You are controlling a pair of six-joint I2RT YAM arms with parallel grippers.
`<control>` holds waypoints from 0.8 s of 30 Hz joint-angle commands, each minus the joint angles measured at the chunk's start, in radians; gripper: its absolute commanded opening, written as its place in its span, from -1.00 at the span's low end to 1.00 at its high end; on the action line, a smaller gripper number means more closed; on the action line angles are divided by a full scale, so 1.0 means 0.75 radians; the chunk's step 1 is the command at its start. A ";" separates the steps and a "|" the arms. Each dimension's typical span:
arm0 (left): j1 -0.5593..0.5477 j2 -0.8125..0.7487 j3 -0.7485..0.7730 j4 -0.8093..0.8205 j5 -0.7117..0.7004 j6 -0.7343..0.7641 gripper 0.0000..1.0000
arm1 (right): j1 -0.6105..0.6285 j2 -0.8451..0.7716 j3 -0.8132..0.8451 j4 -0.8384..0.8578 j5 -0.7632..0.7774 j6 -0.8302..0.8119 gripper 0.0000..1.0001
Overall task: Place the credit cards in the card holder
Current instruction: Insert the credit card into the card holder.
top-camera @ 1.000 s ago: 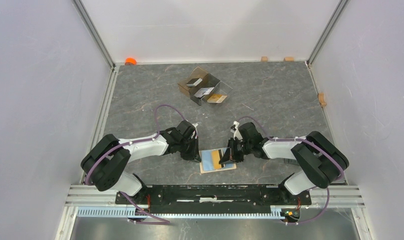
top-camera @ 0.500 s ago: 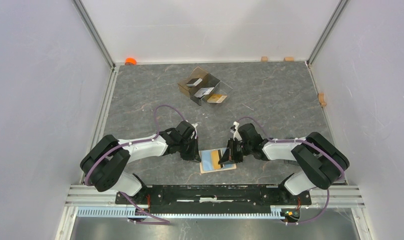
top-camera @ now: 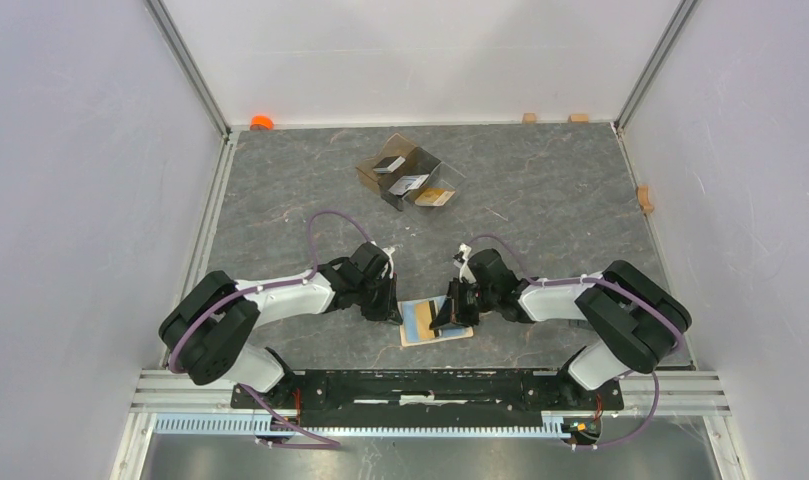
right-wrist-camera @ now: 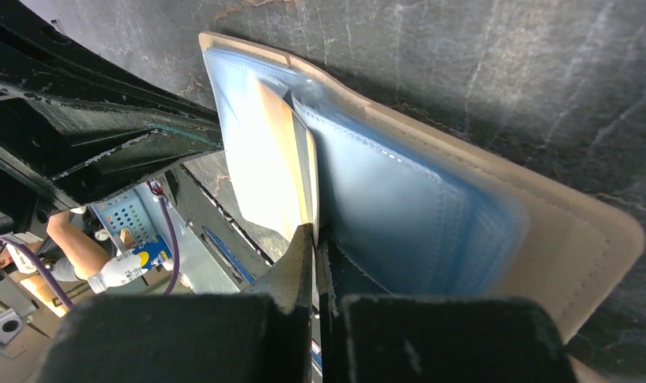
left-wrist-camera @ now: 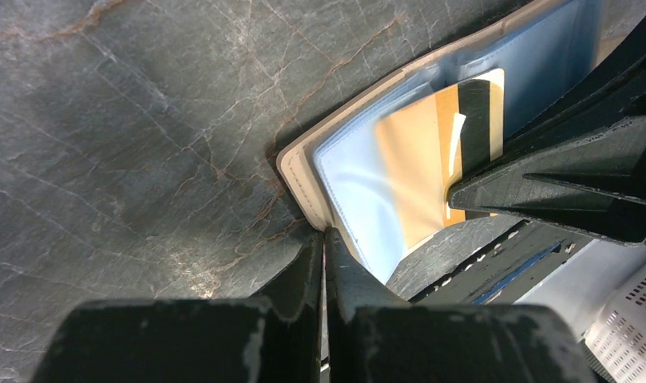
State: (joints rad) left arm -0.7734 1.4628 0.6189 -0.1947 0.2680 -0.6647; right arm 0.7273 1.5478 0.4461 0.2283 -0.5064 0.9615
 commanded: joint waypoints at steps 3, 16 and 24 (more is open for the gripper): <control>-0.018 0.059 -0.077 0.039 -0.054 0.009 -0.96 | 0.047 0.029 0.004 -0.300 0.247 -0.099 -0.88; -0.019 0.057 -0.095 0.047 -0.112 0.001 -0.96 | 0.049 -0.184 0.173 -0.679 0.456 -0.288 -0.31; -0.018 0.050 -0.091 0.052 -0.112 -0.001 -0.96 | 0.048 -0.247 0.232 -0.739 0.484 -0.387 0.00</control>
State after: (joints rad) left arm -0.7834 1.4658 0.5888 -0.0929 0.2710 -0.6724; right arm 0.7673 1.3788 0.6033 -0.2367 -0.2214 0.7422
